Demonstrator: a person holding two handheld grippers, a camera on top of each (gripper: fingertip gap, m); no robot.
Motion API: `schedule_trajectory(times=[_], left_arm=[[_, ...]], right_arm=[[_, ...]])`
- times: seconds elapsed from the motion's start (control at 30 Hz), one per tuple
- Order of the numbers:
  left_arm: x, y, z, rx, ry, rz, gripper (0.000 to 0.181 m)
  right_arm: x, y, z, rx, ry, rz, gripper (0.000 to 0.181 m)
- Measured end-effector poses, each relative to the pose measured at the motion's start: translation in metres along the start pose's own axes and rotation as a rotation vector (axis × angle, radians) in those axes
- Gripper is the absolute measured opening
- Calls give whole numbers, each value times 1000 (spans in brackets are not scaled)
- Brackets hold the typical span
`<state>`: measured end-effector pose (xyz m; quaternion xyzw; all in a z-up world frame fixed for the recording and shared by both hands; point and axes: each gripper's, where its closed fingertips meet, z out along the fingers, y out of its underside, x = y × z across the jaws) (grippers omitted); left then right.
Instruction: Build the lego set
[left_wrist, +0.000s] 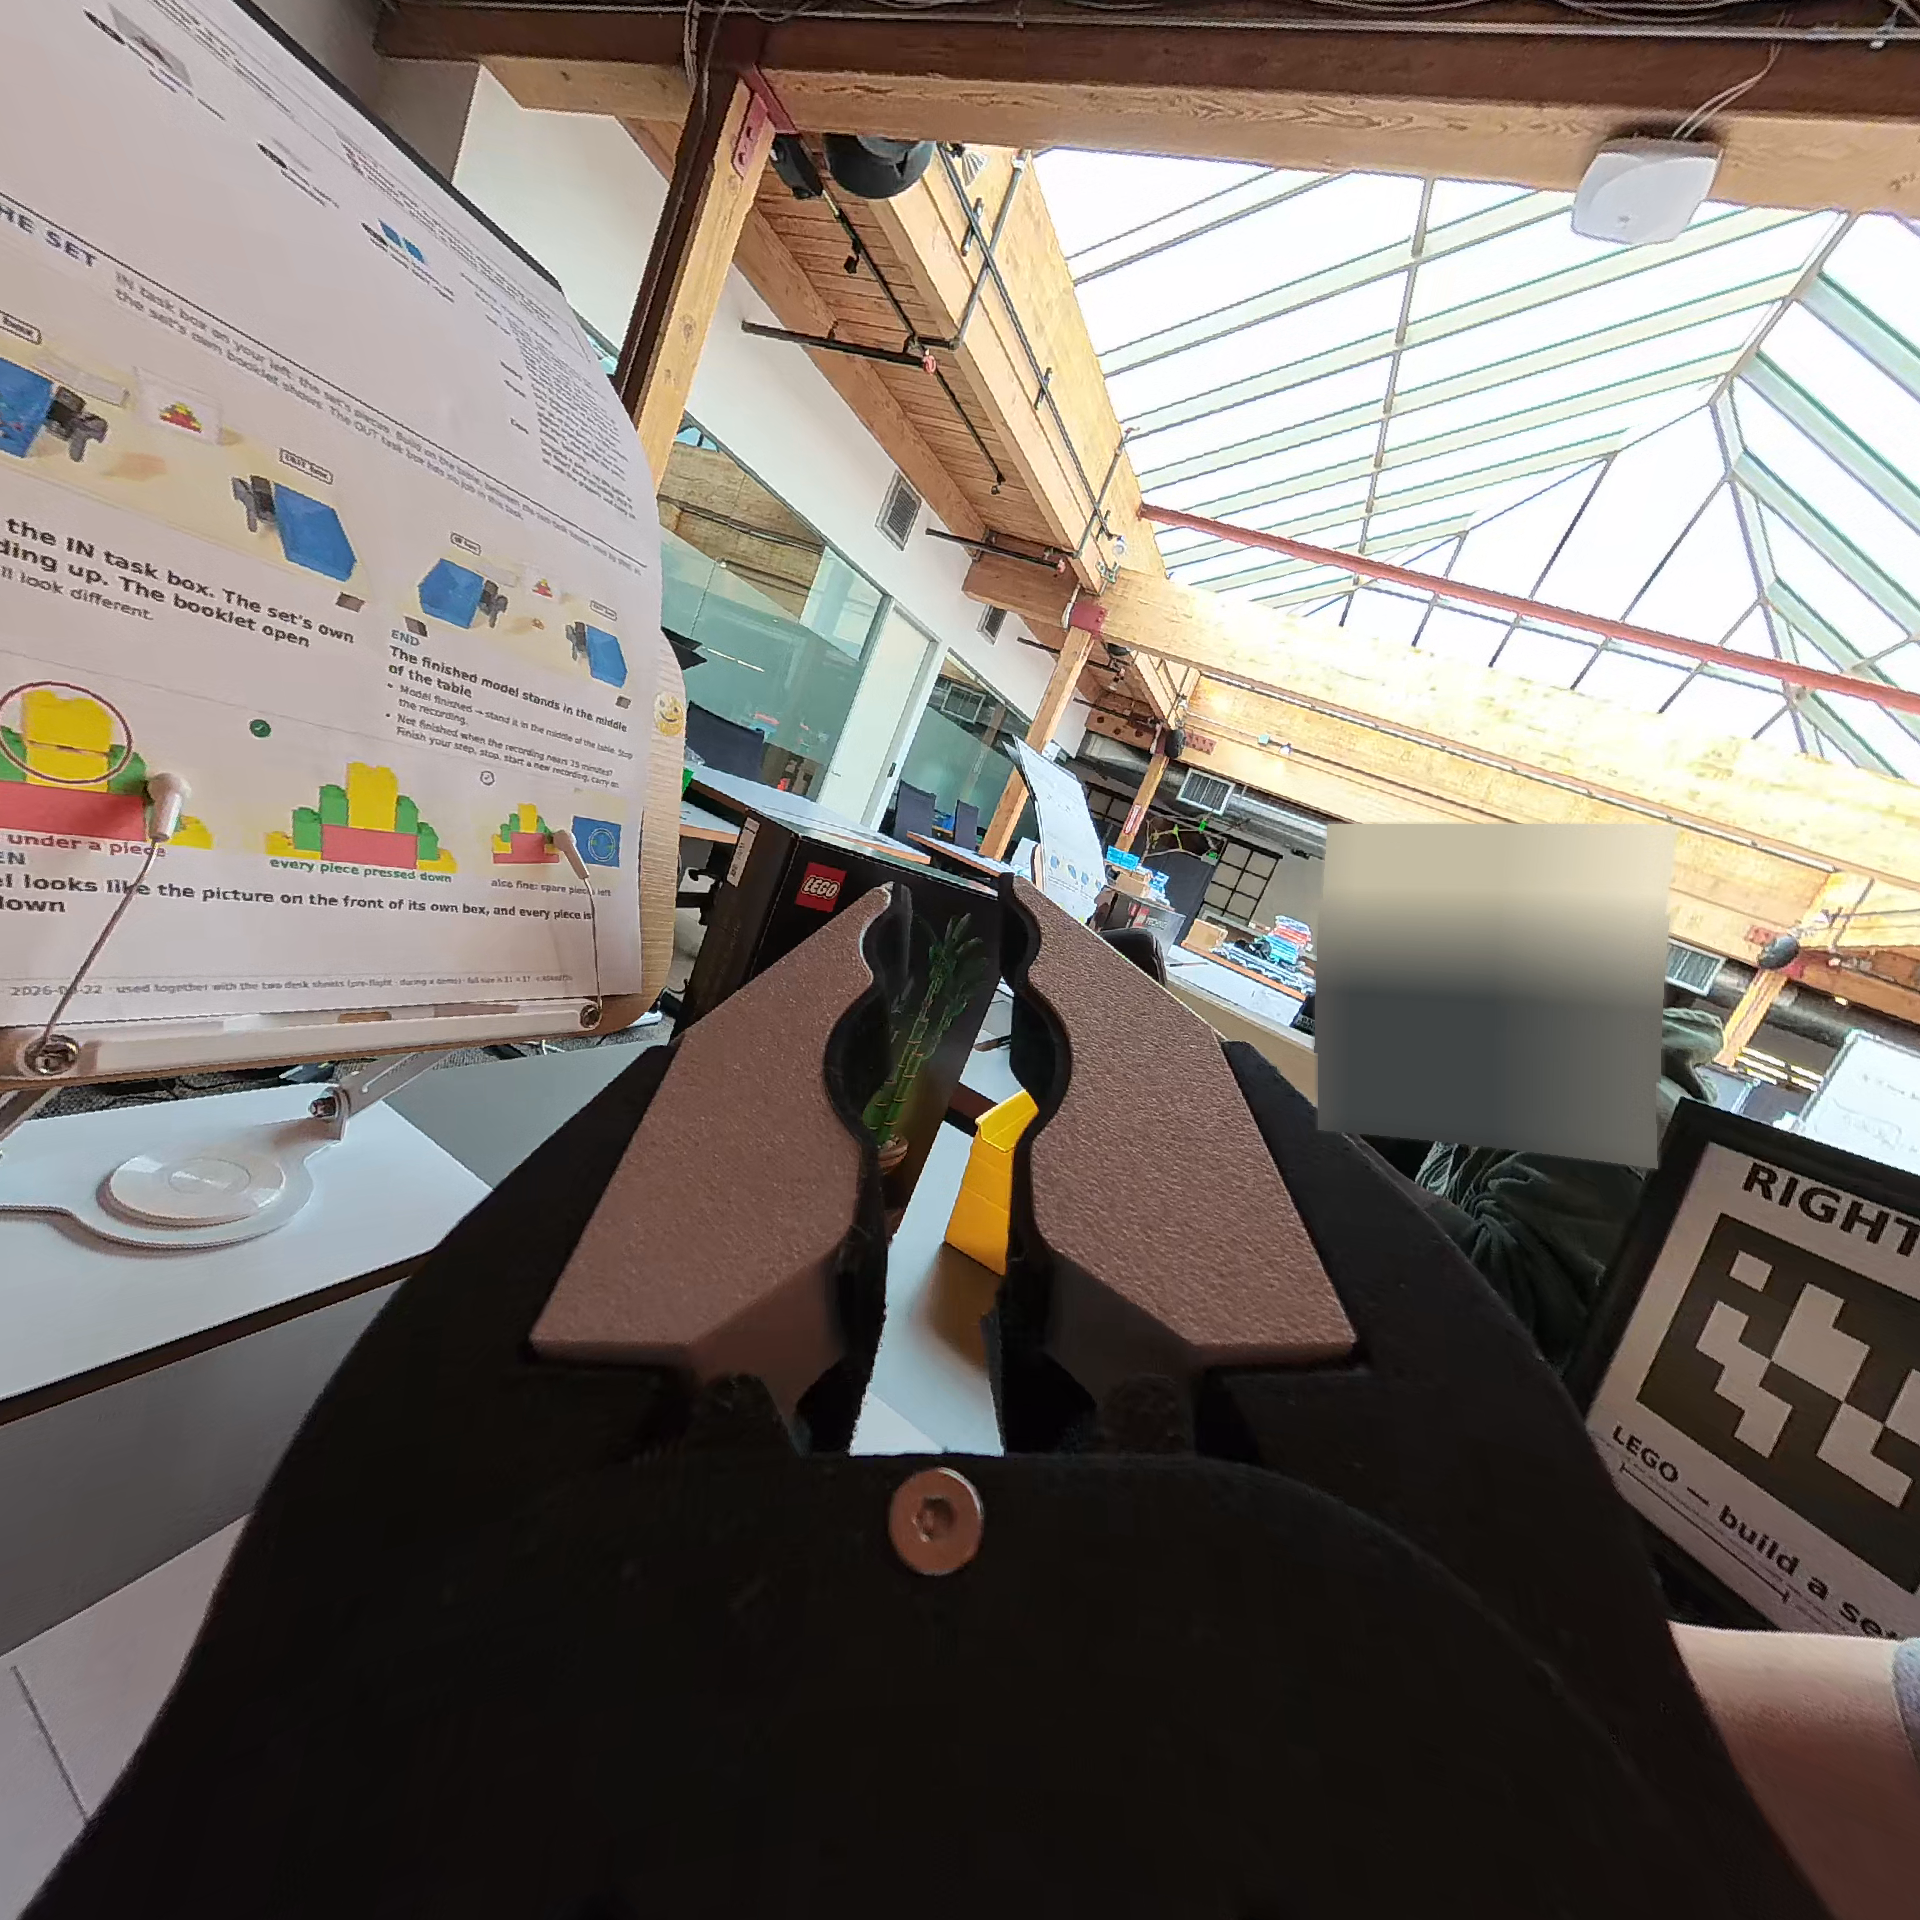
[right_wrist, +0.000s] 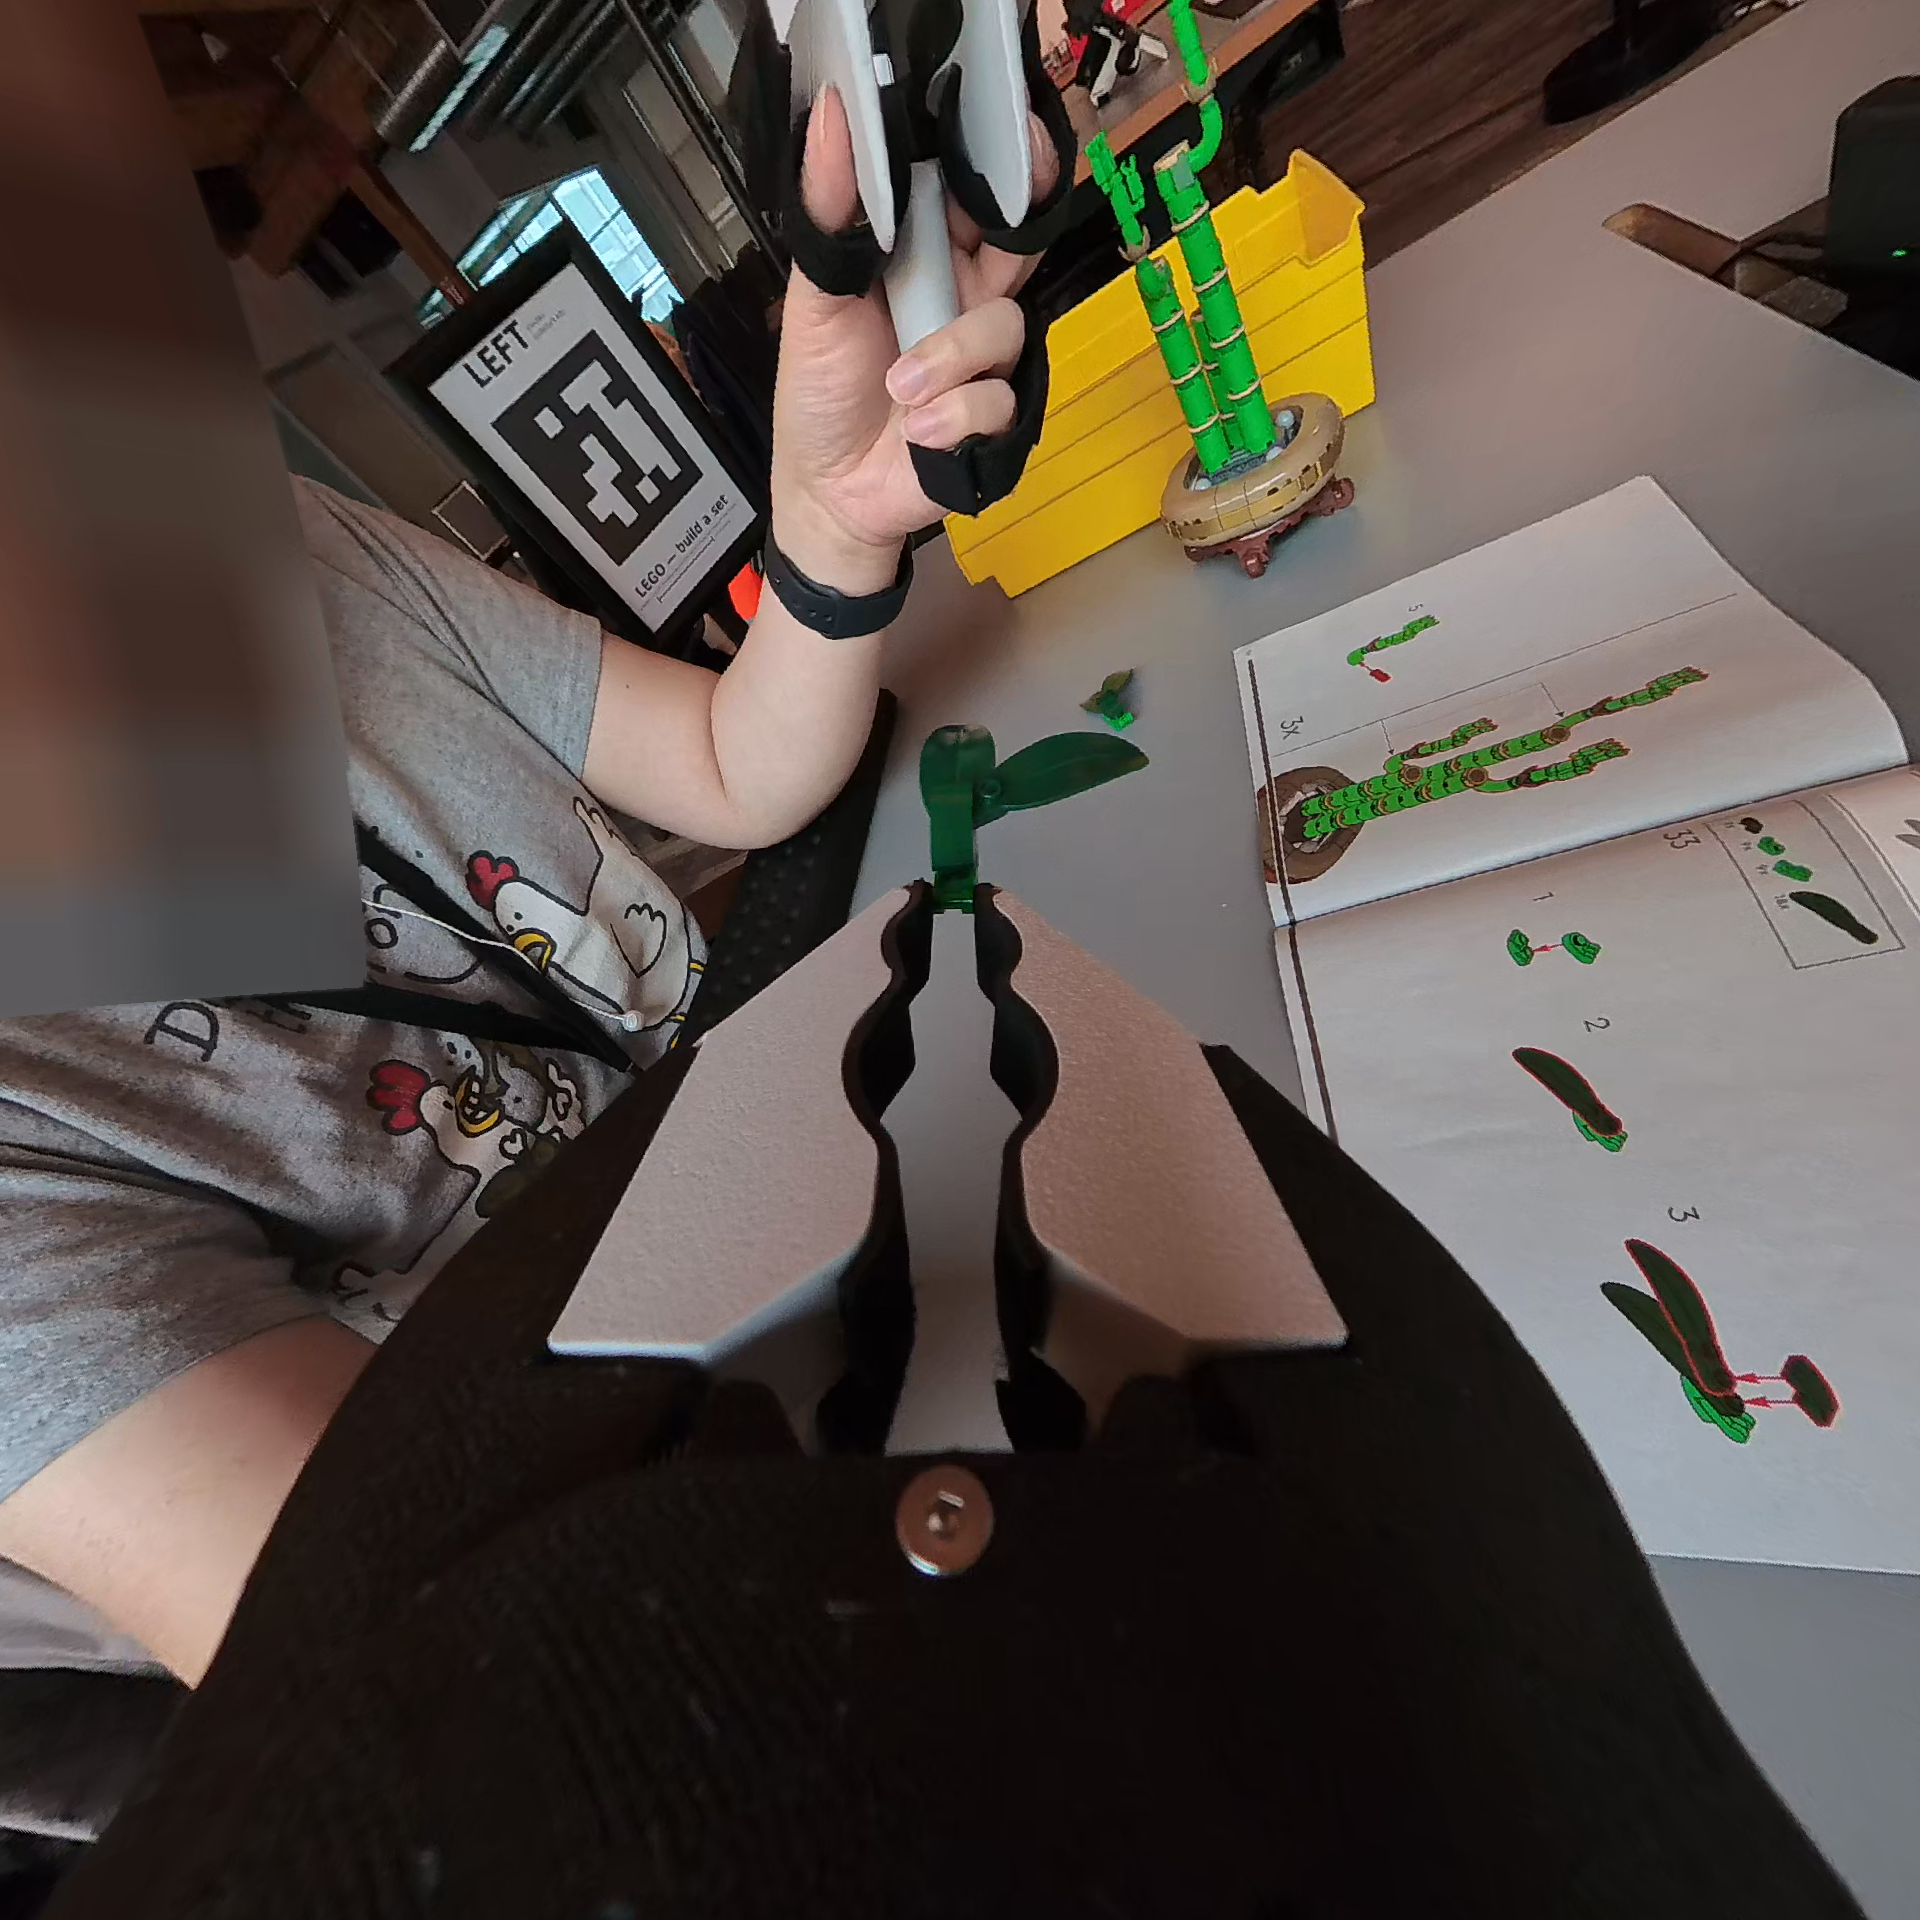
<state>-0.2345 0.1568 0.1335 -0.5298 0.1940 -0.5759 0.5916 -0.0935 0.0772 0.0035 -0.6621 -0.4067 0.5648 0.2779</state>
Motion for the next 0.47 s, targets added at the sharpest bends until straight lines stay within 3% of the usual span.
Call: schedule_trajectory(times=[0.47], left_arm=[[-1,-5,-3,10,-6,12,14]], right_arm=[[-6,-4,1,6,15,-138,6]])
